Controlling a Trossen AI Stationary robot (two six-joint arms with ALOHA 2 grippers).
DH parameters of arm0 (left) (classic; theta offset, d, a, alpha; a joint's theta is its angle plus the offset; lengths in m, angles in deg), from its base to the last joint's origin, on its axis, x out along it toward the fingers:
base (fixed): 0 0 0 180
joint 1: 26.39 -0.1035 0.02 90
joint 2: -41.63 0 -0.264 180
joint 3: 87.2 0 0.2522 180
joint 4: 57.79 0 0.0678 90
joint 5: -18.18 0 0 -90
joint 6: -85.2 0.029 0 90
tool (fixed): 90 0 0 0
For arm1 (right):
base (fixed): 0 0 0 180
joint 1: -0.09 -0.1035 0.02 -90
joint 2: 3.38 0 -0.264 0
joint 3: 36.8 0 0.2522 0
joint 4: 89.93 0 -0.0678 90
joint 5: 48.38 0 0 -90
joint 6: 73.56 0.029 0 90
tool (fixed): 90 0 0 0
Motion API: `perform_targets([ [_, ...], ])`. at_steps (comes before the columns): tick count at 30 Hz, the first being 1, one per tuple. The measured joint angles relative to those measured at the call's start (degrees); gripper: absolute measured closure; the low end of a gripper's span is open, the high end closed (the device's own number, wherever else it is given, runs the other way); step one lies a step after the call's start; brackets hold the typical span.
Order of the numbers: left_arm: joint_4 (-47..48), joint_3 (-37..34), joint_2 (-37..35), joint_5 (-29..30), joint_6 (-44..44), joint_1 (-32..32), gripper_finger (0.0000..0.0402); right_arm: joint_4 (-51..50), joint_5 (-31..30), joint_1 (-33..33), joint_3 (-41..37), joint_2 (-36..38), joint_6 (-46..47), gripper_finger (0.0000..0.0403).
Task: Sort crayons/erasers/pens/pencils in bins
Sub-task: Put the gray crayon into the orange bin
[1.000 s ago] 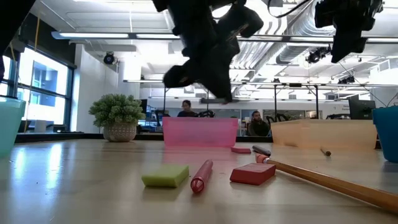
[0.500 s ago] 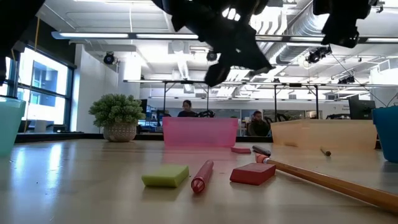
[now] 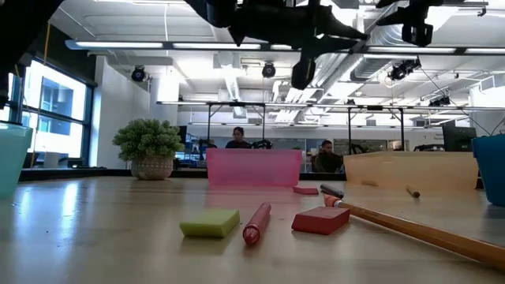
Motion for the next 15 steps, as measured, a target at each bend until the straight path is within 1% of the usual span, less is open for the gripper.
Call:
perform_targets([
  [4, -5.94, 0.02, 0.04, -2.92, -1.64, -0.62, 0.0392, 3.69, -0.02, 0.00, 0.00, -0.02, 2.17, 0.0277],
  [10, -11.75, 0.02, 0.04, -3.62, -2.71, -1.08, 0.0392, 7.06, -0.04, 0.00, 0.00, -0.04, 3.82, 0.0277],
  [15, -15.28, 0.02, 0.04, -3.77, -3.68, -1.62, 0.0392, 7.57, -0.04, 0.00, 0.00, -0.07, 4.53, 0.0277],
])
